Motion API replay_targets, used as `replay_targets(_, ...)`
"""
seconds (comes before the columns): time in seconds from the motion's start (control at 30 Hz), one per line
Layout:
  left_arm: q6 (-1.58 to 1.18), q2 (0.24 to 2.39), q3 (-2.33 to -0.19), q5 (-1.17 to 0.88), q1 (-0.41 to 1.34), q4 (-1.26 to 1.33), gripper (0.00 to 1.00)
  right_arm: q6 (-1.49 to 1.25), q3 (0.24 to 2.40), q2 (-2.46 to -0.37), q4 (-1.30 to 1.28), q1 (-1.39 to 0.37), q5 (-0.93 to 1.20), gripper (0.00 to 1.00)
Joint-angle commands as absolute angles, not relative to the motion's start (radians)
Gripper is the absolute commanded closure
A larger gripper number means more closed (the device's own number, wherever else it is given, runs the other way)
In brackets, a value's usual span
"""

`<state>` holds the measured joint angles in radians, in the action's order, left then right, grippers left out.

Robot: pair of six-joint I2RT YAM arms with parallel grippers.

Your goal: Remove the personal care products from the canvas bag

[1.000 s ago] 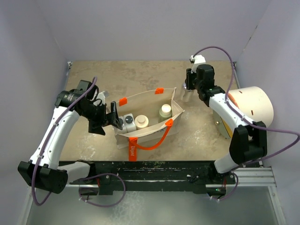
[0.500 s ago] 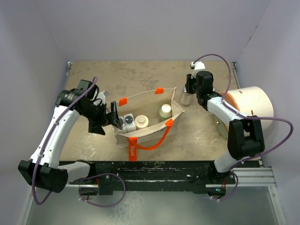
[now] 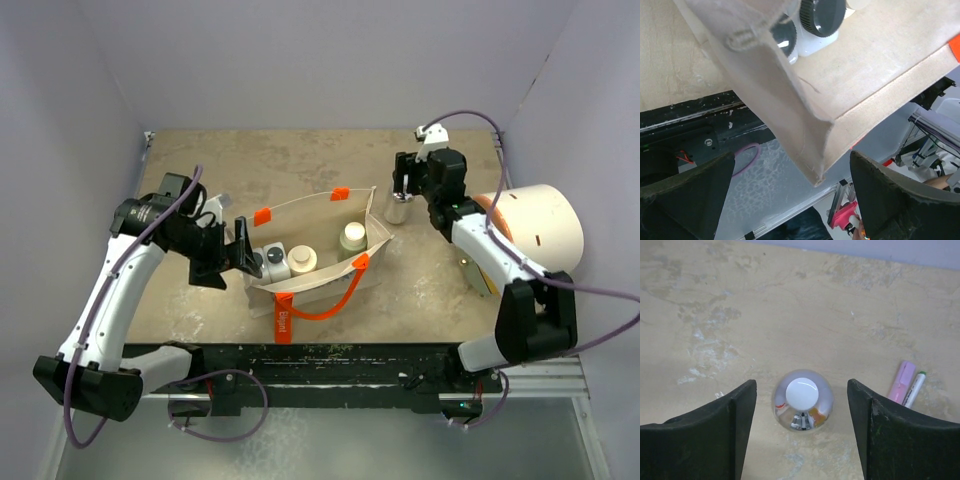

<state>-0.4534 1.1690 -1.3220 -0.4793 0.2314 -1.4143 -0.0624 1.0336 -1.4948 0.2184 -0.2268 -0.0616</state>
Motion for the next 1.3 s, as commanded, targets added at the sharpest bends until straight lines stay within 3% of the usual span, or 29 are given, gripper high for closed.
replay_targets(0.0, -0.446, 1.132, -1.308, -0.563, 0.231, -1.400, 0.01, -0.101, 1.070, -1.346, 0.151, -0.225, -0.088, 0.25)
replay_targets(0.3, -0.440, 1.053, -1.192, -0.663, 0.231, -1.341, 0.01, -0.202, 1.110, -1.108, -0.199, -0.273, 0.049, 0.25)
replay_targets(0.57, -0.454, 1.031, -1.138, -0.704, 0.232, -1.276, 0.01, -0.344, 1.315, -1.081, -0.494, -0.555, 0.032, 0.25)
replay_targets(0.87, -0.438, 1.046, -1.138, -0.726, 0.232, -1.266, 0.01, -0.386, 1.512, -1.351, -0.715, -0.785, -0.023, 0.29)
replay_targets(1.27, -0.462, 1.044, -1.128, -0.743, 0.243, -1.248, 0.01, -0.568, 1.654, -1.571, -0.966, -0.800, -0.309, 0.23)
